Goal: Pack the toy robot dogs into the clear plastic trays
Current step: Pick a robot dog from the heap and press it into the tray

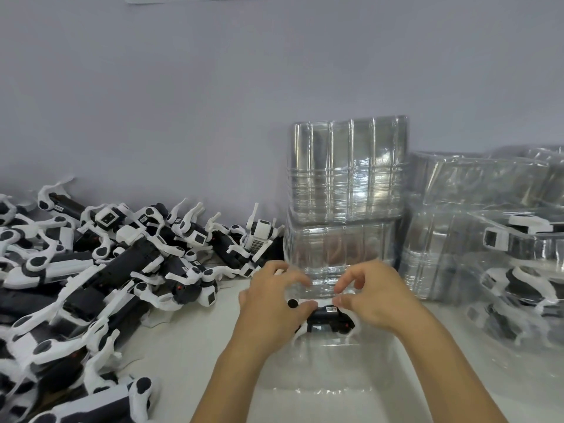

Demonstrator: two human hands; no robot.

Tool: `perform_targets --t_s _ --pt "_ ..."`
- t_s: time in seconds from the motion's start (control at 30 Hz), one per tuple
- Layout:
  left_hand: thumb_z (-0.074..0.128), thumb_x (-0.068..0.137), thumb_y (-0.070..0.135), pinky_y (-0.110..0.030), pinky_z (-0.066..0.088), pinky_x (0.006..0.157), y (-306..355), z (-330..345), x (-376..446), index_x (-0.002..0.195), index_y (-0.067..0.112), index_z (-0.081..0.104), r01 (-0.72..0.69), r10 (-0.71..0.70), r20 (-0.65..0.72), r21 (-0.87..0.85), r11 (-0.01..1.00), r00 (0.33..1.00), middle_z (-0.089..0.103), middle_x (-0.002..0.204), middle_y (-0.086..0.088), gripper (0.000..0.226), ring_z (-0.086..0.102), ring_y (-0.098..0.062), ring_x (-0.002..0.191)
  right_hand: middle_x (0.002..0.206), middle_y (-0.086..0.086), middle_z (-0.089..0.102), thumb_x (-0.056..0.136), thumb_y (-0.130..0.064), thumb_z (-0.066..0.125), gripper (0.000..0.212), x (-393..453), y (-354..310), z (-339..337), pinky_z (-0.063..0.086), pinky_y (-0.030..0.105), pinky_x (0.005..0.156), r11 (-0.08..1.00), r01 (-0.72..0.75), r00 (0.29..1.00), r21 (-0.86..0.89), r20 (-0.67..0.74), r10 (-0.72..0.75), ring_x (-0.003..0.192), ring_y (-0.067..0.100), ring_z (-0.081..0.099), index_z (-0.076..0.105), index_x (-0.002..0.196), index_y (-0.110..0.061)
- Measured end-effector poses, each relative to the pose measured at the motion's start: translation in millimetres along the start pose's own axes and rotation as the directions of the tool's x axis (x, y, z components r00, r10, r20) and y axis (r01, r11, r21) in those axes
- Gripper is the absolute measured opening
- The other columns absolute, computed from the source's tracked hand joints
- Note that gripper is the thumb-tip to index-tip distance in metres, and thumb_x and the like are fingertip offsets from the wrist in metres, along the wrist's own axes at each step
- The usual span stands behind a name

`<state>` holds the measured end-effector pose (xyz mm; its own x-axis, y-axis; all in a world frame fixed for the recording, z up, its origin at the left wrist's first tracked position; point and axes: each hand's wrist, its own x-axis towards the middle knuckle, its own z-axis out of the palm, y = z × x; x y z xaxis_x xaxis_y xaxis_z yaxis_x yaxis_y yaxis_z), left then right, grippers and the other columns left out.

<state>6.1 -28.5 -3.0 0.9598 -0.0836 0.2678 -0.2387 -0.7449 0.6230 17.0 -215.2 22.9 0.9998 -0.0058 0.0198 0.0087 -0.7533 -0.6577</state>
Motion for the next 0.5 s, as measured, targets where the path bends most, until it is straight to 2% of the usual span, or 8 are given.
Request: perform_targets --t_s 0.03,0.1,0.2,0.27,0.37,0.5 --pt "0.074 0.085 0.046 -0.031 0.019 0.106 2 0 0 0.097 0.047 0.068 -0.074 0.074 -0.002 0.070 0.995 0.997 0.041 0.132 0.023 0.013 0.029 0.001 0.132 0.097 -0.010 0.057 0.075 -0.033 0.087 0.015 0 2 -1 0.038 0.020 0.068 1.000 0.016 1.000 0.016 0.009 -0.016 0.087 0.003 0.054 0.072 0.077 -0.035" --pt "0.070 0.088 0.047 -0.025 0.009 0.100 6 2 0 0.095 0.041 0.074 -0.213 0.213 0.015 0.152 0.965 0.977 0.042 0.131 0.024 0.010 0.024 0.005 0.132 0.091 -0.009 0.057 0.079 -0.033 0.083 0.012 1 5 -4 0.038 0.017 0.064 0.996 0.053 0.998 0.067 0.018 -0.055 0.081 0.001 0.053 0.072 0.078 -0.035" --pt "0.070 0.089 0.044 -0.024 0.012 0.096 14 7 -1 0.098 0.036 0.074 -0.302 0.300 0.041 0.169 0.938 0.953 0.049 0.117 0.023 0.012 0.033 0.003 0.121 0.077 -0.003 0.059 0.091 -0.031 0.072 0.010 3 10 -7 0.040 0.016 0.059 0.988 0.101 0.995 0.120 -0.001 -0.102 0.065 0.004 0.050 0.073 0.081 -0.031" --pt "0.068 0.092 0.039 -0.029 0.020 0.097 20 11 -2 0.102 0.032 0.073 -0.294 0.286 0.069 0.172 0.940 0.956 0.057 0.111 0.018 0.014 0.042 -0.003 0.115 0.073 -0.003 0.059 0.093 -0.029 0.069 0.012 4 12 -6 0.039 0.014 0.056 0.987 0.120 0.993 0.110 -0.009 -0.120 0.061 0.003 0.049 0.073 0.082 -0.030" --pt "0.067 0.094 0.031 -0.032 0.032 0.100 23 15 -1 0.110 0.029 0.075 -0.243 0.230 0.093 0.165 0.956 0.969 0.061 0.112 0.011 0.018 0.051 -0.012 0.110 0.075 0.000 0.063 0.093 -0.028 0.069 0.011 4 12 -5 0.040 0.012 0.055 0.987 0.130 0.991 0.096 -0.004 -0.130 0.061 0.003 0.050 0.073 0.082 -0.031" --pt "0.069 0.093 0.023 -0.032 0.046 0.092 22 15 -1 0.108 0.029 0.076 -0.184 0.173 0.088 0.133 0.974 0.981 0.059 0.109 0.010 0.018 0.056 -0.015 0.105 0.084 0.006 0.065 0.093 -0.023 0.069 0.012 5 12 -3 0.042 0.012 0.059 0.987 0.130 0.991 0.097 0.005 -0.132 0.069 0.006 0.054 0.073 0.086 -0.031"
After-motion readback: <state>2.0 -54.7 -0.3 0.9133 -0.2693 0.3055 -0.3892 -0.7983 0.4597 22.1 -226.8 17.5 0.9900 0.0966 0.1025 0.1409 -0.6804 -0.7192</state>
